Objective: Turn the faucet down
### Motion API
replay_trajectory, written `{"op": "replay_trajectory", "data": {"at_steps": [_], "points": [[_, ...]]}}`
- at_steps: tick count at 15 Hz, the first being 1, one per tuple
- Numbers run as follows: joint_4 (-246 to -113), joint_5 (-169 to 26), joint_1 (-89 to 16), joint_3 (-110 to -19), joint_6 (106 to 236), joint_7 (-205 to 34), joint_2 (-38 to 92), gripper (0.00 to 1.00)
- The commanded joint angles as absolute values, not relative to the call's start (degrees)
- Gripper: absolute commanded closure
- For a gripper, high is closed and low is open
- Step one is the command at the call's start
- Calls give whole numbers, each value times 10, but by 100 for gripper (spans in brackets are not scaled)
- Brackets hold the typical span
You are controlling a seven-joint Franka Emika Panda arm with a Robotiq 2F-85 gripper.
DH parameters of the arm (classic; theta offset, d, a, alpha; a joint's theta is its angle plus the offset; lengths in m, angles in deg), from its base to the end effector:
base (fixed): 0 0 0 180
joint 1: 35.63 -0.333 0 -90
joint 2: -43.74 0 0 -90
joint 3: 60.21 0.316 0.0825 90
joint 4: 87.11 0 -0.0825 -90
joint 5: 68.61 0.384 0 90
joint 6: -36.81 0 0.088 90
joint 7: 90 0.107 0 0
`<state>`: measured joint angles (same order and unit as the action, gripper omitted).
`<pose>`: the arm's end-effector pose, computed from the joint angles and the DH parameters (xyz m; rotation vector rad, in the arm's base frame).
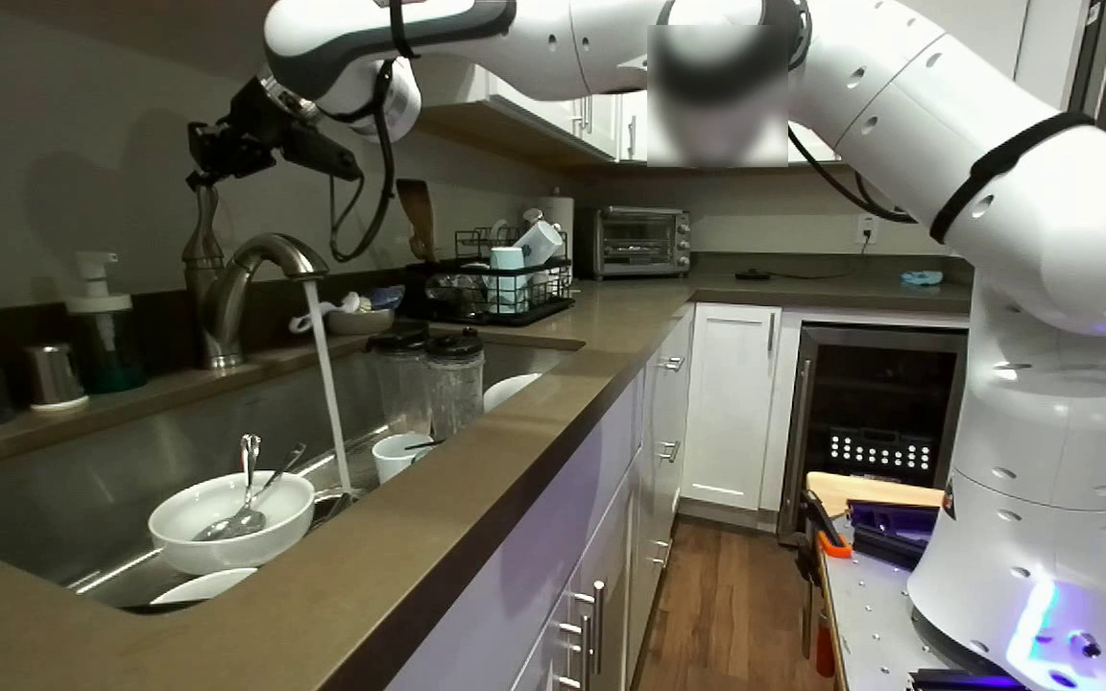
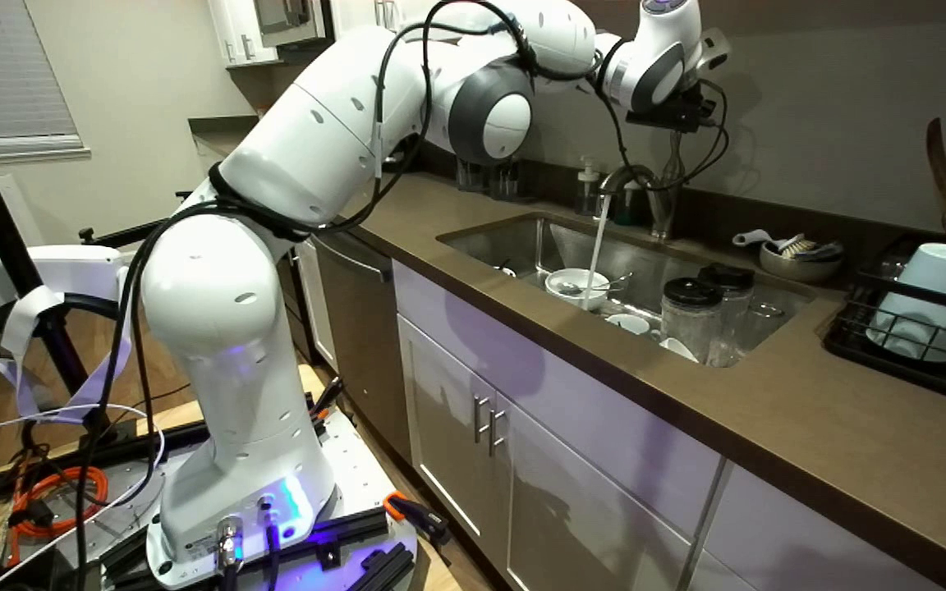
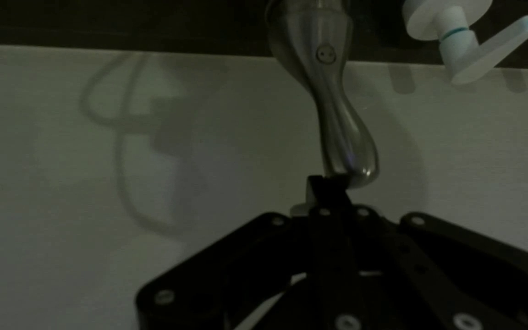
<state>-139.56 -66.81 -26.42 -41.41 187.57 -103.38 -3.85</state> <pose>0.8164 0.0072 0.5166 -2.6535 -0.2128 -1.3282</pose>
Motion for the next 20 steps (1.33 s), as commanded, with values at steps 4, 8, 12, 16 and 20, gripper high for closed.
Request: {"op": "replay_trajectory", "data": {"at_steps": [4,8,12,16,20], "points": [[-1531,-656,-241,-402,1915,-1037,25,98],[-1574,-652,-229,-393,1927,-1038,51,98],[-1613,-613,-235,-415,1927,-1052,81,98],[-1659,-580,-239,-429,1933,-1051,111,98],[-1697,-573,-249,-446,1991,-1040,131,98]]}}
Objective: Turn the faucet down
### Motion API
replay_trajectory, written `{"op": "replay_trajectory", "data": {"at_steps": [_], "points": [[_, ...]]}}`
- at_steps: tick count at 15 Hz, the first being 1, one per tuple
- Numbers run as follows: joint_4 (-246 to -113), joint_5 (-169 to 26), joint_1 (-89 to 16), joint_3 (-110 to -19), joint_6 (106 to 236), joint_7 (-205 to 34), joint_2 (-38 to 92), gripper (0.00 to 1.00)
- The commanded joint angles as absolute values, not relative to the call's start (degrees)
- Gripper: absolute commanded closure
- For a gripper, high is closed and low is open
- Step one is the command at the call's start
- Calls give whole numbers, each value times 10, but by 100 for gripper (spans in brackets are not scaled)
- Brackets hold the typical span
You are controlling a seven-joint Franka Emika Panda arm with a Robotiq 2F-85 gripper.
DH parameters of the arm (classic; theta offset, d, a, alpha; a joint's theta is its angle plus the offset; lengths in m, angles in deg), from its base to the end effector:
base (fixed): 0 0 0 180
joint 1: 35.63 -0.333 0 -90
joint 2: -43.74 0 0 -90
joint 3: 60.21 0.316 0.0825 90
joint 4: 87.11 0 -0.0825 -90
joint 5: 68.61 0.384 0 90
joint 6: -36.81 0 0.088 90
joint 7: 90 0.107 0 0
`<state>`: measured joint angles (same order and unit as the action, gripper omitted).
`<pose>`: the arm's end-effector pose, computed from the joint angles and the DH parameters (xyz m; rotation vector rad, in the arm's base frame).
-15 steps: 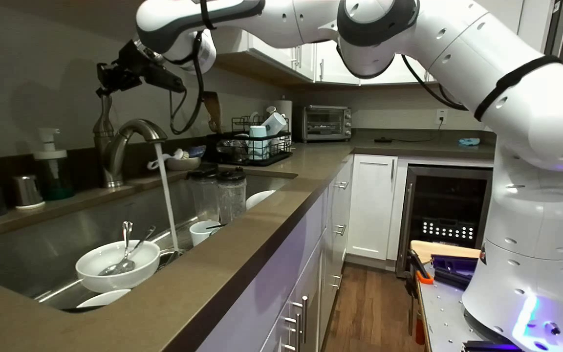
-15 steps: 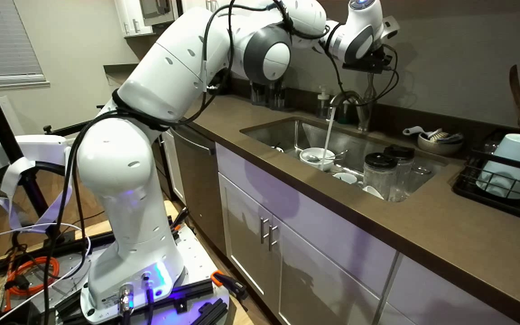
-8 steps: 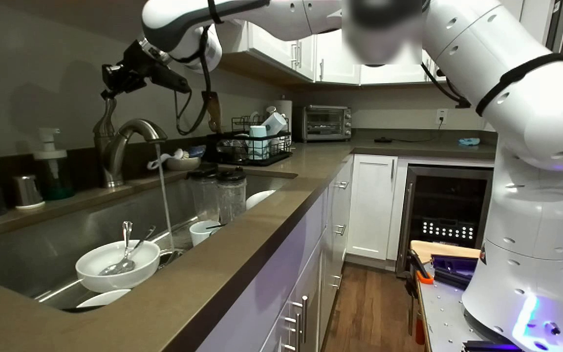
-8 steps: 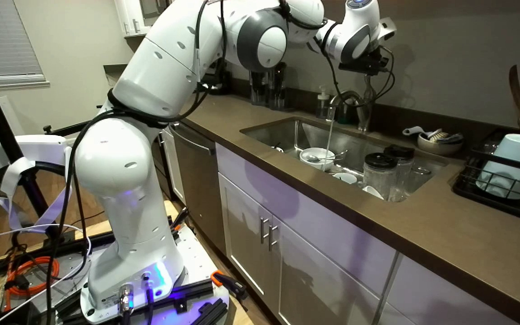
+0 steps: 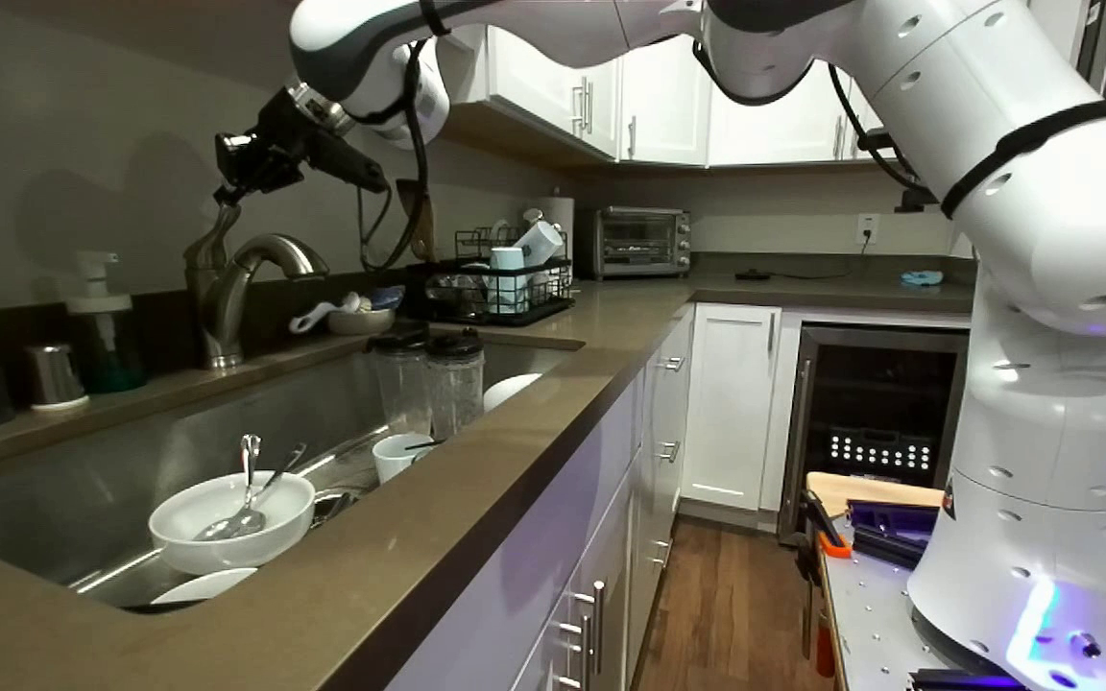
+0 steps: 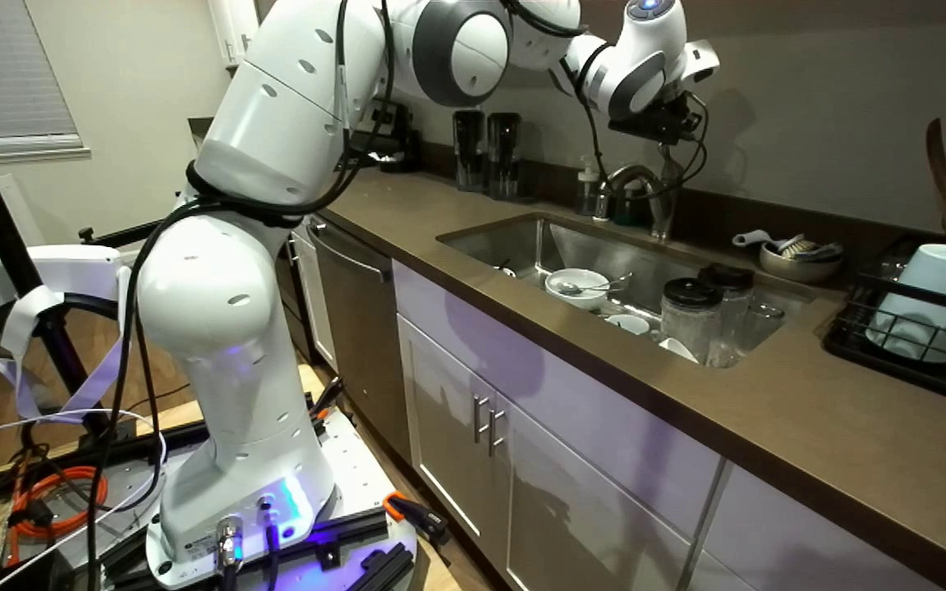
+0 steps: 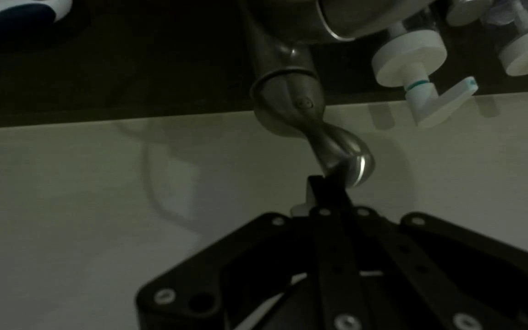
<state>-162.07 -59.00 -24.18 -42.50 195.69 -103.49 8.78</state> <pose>0.7733 0.0063 0.5006 -2.6516 -0.1065 -1.2620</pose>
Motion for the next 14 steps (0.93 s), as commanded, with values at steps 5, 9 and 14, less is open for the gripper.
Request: {"op": "replay_trajectory", "data": {"at_steps": [5,9,14], "points": [[-1778,-596,-260,-469,2128,-1017,156,98],[-1846,-593,-281,-503,2192,-1014,190,98],[-1905,-591,-289,-524,2164,-1022,251,98]]}}
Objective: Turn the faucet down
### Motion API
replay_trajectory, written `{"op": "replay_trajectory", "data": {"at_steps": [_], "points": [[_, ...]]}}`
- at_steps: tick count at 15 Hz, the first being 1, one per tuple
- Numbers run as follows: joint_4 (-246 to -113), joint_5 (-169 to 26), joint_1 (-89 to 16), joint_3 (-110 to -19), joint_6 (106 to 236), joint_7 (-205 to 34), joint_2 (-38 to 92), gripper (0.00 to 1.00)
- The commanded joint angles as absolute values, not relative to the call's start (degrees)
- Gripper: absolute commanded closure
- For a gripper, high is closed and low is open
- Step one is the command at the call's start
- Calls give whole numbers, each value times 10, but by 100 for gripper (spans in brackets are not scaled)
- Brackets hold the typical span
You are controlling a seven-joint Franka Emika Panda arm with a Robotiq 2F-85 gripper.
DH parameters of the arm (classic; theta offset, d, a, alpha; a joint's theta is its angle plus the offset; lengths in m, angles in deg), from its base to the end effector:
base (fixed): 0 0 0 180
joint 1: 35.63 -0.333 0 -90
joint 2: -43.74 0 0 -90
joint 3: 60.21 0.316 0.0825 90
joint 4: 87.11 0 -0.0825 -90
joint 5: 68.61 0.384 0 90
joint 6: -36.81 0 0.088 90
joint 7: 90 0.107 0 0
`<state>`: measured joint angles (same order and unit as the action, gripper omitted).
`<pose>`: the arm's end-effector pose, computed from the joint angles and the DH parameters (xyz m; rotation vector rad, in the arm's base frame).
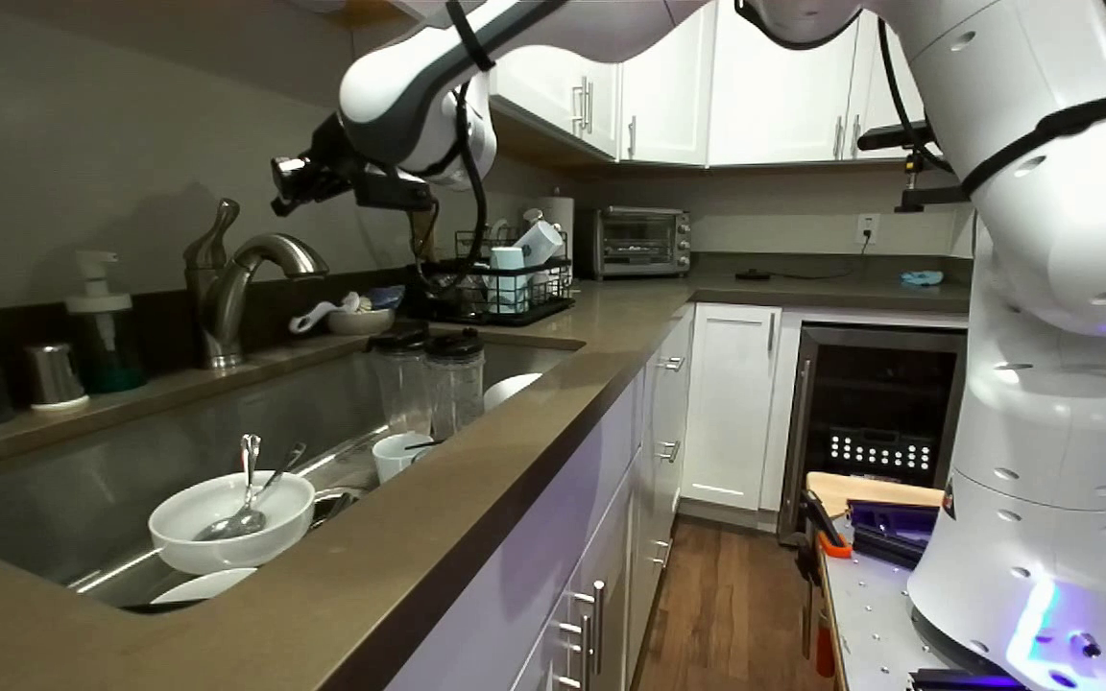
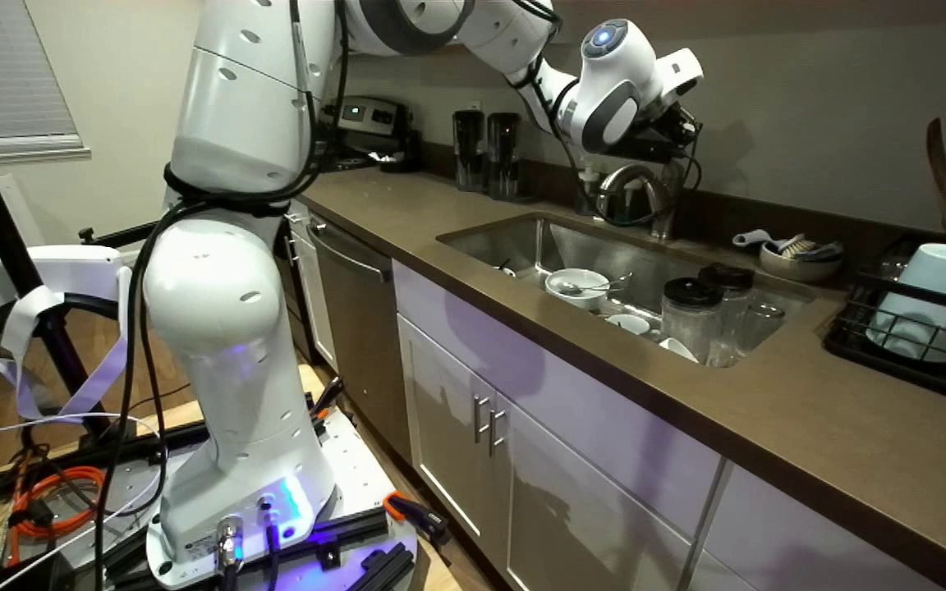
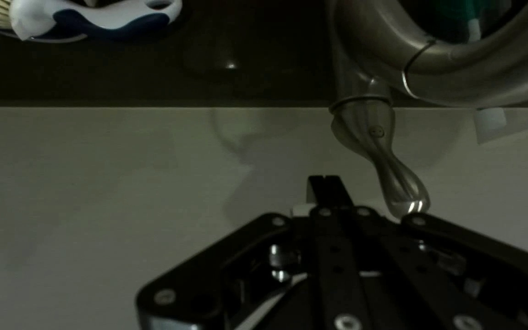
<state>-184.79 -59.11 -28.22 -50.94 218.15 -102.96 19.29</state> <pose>0.7109 -0.0115 0.4741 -2.6978 -0.0516 -1.5423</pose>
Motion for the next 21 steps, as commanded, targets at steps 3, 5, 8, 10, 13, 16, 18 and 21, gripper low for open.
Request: {"op": "replay_trajectory", "data": {"at_steps": [3,5,8,10,13,16,18,21], "points": [[-1938,-596,-294,-537,2145,-1018,294,98],[-1959,-602,-301,-551,2139,-1014,321,98],[-1997,-635,-315,-579,2116,-987,365,98],[-2018,-654,-321,-592,2098,-972,392,98],[-2044,-690,-329,-603,2068,-937,427,98],[-2067,-709,-328,-597,2030,-913,460,98],[-2079,-720,-326,-592,2004,-899,479,98],[-2089,-741,-322,-586,1967,-875,503,98]]}}
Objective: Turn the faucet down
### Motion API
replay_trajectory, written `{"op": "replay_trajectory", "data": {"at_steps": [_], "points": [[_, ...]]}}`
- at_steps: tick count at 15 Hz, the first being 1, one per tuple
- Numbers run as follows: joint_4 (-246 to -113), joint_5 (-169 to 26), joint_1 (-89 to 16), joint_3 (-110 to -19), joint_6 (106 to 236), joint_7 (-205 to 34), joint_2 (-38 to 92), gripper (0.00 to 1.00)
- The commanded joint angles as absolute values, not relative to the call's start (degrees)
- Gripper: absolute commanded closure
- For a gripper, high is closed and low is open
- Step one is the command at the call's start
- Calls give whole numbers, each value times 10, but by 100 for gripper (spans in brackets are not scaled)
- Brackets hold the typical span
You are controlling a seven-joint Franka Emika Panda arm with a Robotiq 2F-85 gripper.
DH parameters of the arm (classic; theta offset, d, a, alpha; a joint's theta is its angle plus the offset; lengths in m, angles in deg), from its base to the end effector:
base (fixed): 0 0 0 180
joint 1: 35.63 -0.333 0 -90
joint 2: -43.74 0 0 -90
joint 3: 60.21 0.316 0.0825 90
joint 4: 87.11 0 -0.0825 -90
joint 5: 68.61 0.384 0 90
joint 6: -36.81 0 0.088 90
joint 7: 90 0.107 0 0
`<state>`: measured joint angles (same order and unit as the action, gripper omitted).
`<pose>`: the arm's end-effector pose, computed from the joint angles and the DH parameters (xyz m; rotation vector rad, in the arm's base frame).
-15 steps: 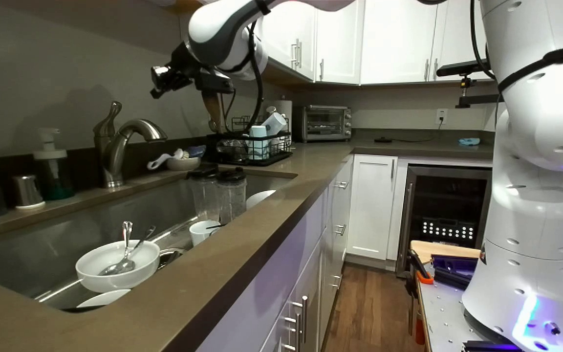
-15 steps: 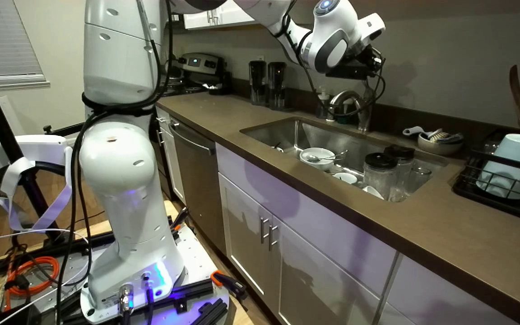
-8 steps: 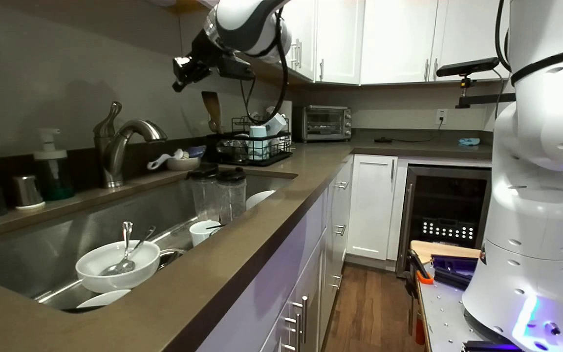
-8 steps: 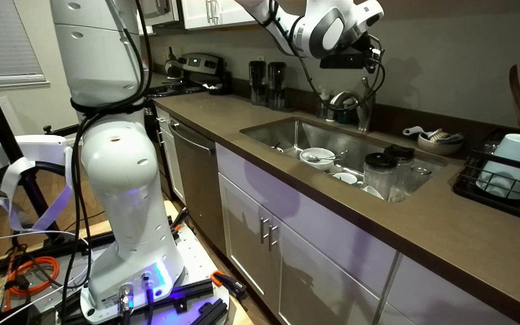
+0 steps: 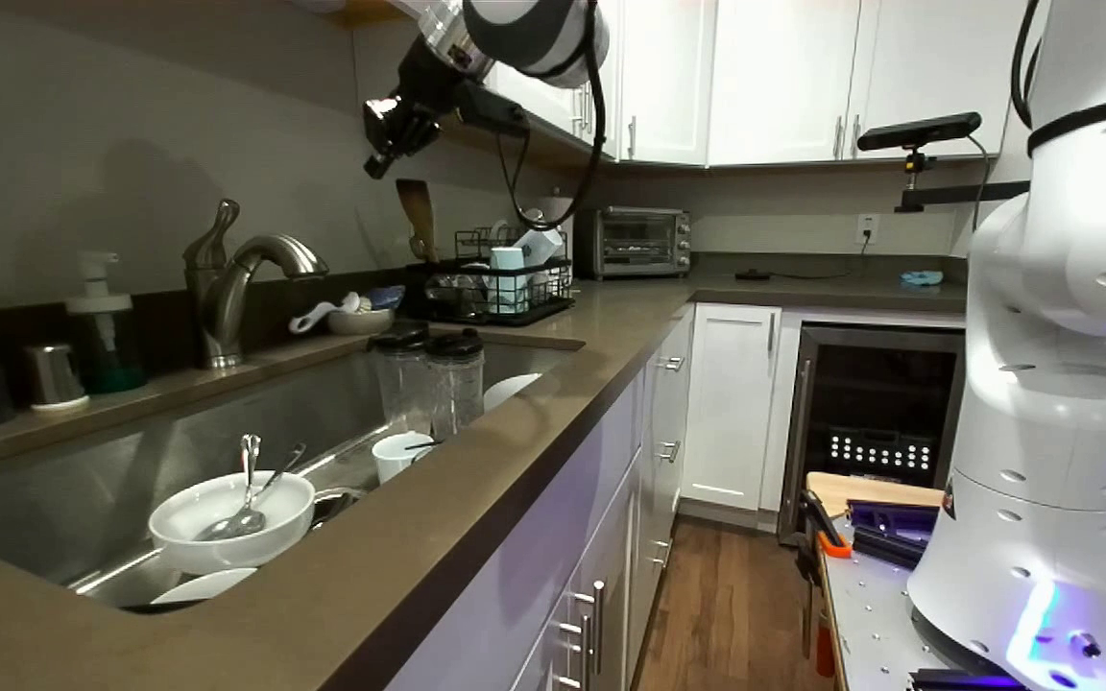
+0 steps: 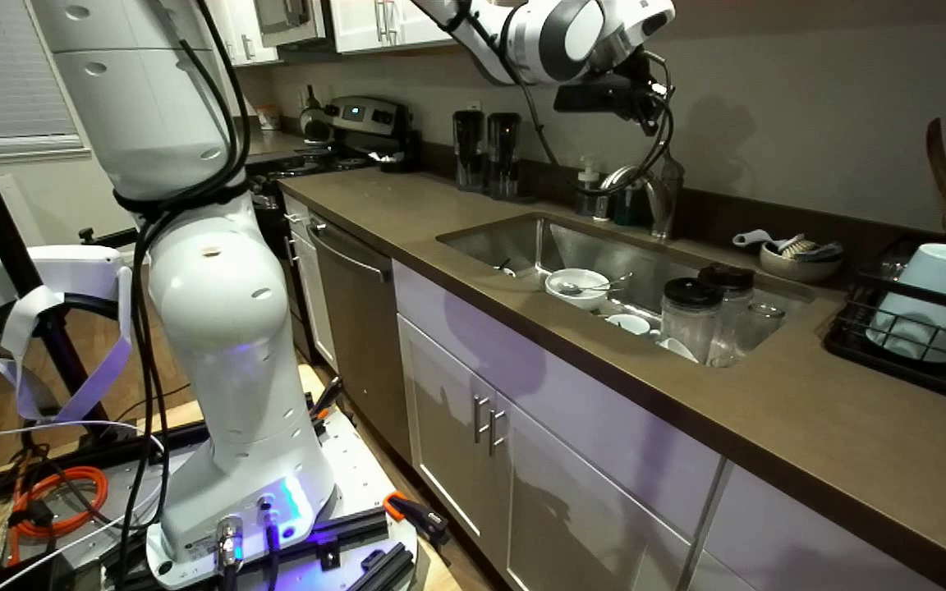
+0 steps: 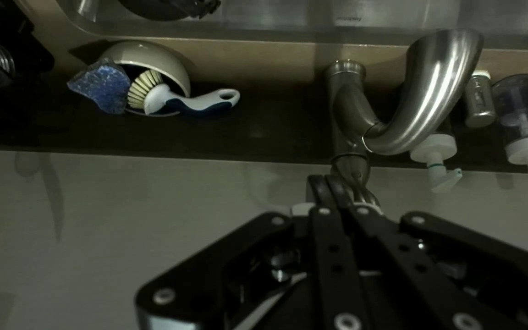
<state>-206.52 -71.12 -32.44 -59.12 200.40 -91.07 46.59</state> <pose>0.5850 -0.0189 0.5462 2.8345 0.0270 1.2314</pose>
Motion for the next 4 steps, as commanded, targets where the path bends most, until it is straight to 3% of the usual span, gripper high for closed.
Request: {"op": "replay_trajectory", "data": {"at_steps": [1,4], "points": [[-2090,-750,-321,-584,1956,-866,509,98],[-2085,-768,-320,-579,1918,-847,523,98]]}}
